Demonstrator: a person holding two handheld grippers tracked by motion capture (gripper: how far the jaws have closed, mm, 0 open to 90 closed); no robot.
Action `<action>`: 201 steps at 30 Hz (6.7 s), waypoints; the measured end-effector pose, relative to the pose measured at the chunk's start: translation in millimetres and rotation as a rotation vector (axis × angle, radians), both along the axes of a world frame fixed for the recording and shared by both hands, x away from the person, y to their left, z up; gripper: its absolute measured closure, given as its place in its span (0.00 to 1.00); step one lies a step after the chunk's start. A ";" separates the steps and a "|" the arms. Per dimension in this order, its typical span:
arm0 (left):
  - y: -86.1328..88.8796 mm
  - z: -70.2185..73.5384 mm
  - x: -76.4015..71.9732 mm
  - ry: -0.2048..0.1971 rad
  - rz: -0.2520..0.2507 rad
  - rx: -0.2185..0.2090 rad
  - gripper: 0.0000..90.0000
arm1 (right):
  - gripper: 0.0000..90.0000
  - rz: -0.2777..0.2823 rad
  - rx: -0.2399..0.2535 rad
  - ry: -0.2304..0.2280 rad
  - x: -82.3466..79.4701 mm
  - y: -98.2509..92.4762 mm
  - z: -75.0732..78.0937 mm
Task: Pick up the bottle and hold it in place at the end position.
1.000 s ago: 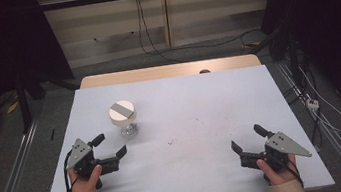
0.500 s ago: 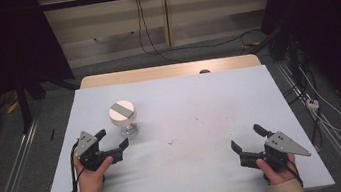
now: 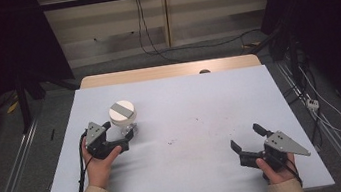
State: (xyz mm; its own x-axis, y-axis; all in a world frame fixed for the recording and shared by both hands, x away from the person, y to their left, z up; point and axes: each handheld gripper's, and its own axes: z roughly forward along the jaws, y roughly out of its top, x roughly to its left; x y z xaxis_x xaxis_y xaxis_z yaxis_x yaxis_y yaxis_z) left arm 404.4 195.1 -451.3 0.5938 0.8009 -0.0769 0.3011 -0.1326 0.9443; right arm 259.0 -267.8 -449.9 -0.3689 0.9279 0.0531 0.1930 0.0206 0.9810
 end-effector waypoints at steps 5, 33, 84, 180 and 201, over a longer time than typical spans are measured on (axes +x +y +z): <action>-3.2 0.0 5.5 0.007 -0.002 -0.018 0.05 | 0.05 0.003 0.001 0.001 1.1 0.4 -0.2; -20.8 -6.2 33.2 0.033 0.031 0.040 0.08 | 0.05 0.012 0.005 0.000 2.2 0.9 0.2; -51.0 0.0 41.9 -0.048 -0.127 -0.018 0.20 | 0.06 0.016 0.005 -0.003 2.5 0.7 0.4; -136.8 3.5 63.4 -0.038 -0.296 -0.039 0.21 | 0.07 0.039 -0.028 0.005 1.6 4.1 -1.3; -149.3 1.5 67.2 -0.032 -0.309 -0.054 0.21 | 0.07 0.037 -0.032 0.010 1.0 3.1 -2.4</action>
